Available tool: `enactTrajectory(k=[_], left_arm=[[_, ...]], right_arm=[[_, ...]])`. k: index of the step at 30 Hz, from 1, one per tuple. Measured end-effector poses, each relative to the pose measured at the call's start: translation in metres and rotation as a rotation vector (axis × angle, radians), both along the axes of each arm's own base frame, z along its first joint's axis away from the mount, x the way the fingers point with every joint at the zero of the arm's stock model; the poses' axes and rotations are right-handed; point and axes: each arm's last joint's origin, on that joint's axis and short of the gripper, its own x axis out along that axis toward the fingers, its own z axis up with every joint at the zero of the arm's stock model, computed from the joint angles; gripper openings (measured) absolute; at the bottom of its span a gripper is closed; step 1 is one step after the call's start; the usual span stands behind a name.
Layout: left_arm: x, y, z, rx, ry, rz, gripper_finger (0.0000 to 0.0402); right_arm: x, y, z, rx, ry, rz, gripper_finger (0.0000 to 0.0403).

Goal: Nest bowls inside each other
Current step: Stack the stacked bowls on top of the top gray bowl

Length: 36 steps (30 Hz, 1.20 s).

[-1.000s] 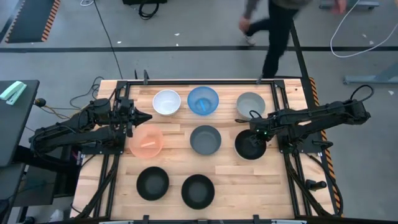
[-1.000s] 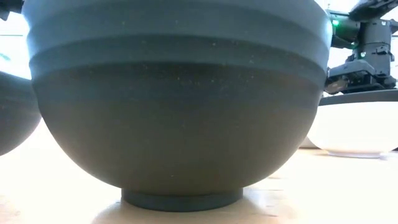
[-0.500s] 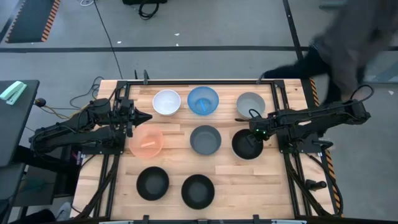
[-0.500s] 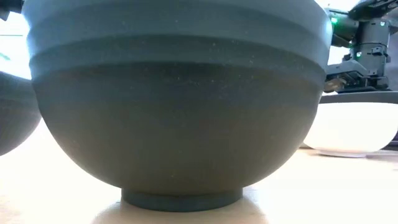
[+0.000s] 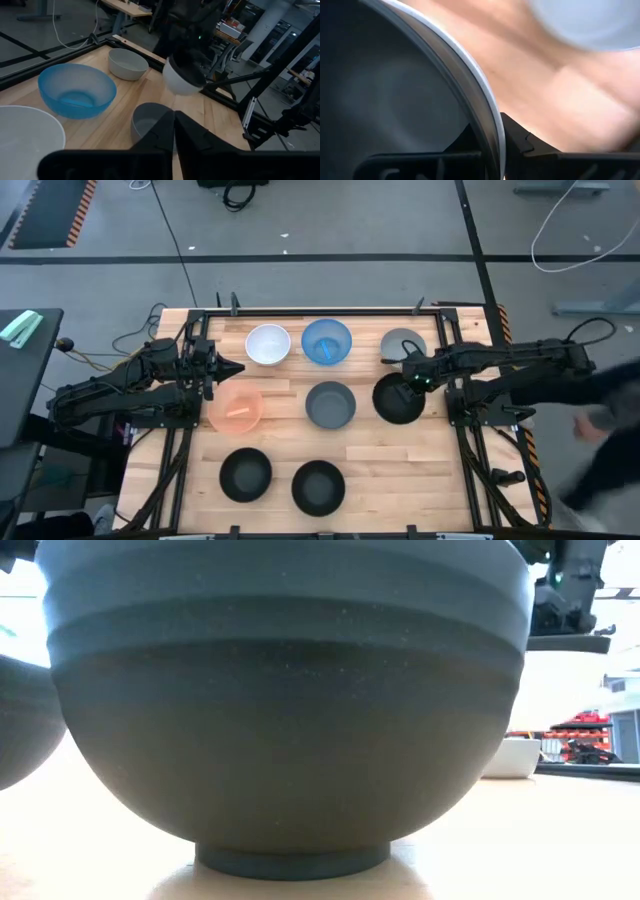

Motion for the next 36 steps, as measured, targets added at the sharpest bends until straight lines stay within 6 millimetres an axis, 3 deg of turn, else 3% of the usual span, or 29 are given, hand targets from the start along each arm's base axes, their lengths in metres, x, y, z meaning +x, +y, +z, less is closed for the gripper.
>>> enactTrajectory(k=[8,14,23,30,36], left_arm=[[0.000,0.000,0.000,0.001,0.000,0.002,0.0020],[0.000,0.000,0.000,0.001,0.000,0.002,0.0011],[0.000,0.000,0.000,0.005,0.001,0.001,0.0026],[0.000,0.000,0.000,0.011,0.002,0.000,0.0015],[0.000,0.000,0.000,0.011,0.002,0.000,0.0012]], right_arm=[[-0.007,-0.035,0.047,-0.100,-0.020,-0.045,0.0027],[-0.023,-0.073,0.055,-0.118,-0.009,-0.128,0.0027],[-0.044,-0.122,0.044,-0.039,0.028,-0.203,0.0027],[-0.036,-0.161,0.019,0.036,0.031,-0.189,0.0027],[-0.038,-0.182,0.000,0.113,0.056,-0.188,0.0027]])
